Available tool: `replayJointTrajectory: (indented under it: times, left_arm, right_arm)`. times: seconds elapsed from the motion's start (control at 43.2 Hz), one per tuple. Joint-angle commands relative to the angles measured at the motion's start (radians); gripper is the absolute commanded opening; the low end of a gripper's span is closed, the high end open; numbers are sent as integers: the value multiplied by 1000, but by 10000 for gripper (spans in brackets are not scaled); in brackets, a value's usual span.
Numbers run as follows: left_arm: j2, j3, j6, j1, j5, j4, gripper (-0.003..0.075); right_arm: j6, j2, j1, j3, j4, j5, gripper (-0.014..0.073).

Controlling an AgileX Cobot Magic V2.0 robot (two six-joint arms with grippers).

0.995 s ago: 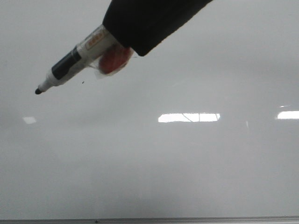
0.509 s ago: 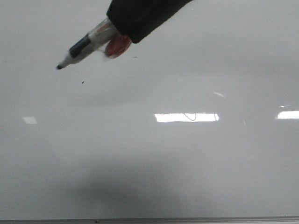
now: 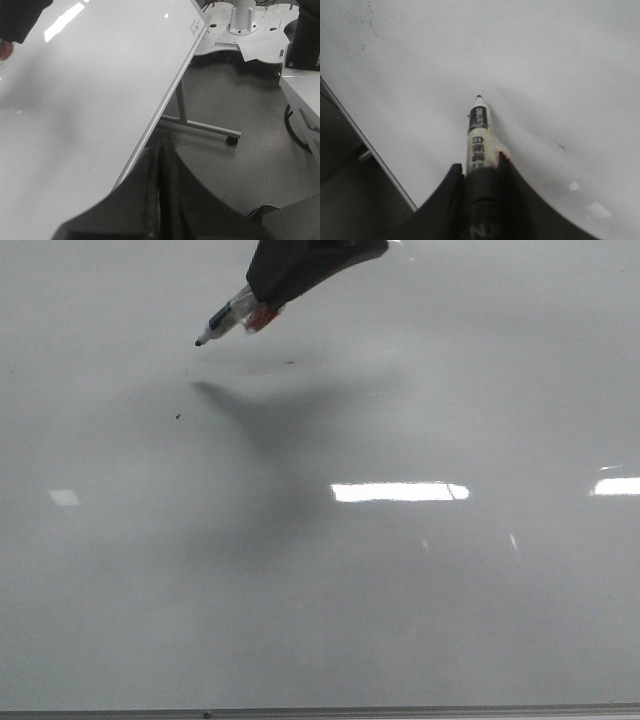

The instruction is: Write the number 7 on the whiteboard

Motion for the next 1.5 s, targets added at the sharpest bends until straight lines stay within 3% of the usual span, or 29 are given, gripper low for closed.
replayJointTrajectory:
  times: [0.0,0.278,0.81,1.481]
  left_arm:
    - [7,-26,-9,-3,-78,-7,-20]
    - [7,-26,-9,-3,-78,-7,-20]
    - [7,-26,-9,-3,-78,-7,-20]
    - [7,-26,-9,-3,-78,-7,-20]
  right_arm:
    - [2,0,-6,-62,23,-45,-57]
    - [2,31,-30,-75,23,-56,-57]
    - [2,-64,-296,-34,-28,79,-57]
    - [1,46,-123,222,-25,-63,-57]
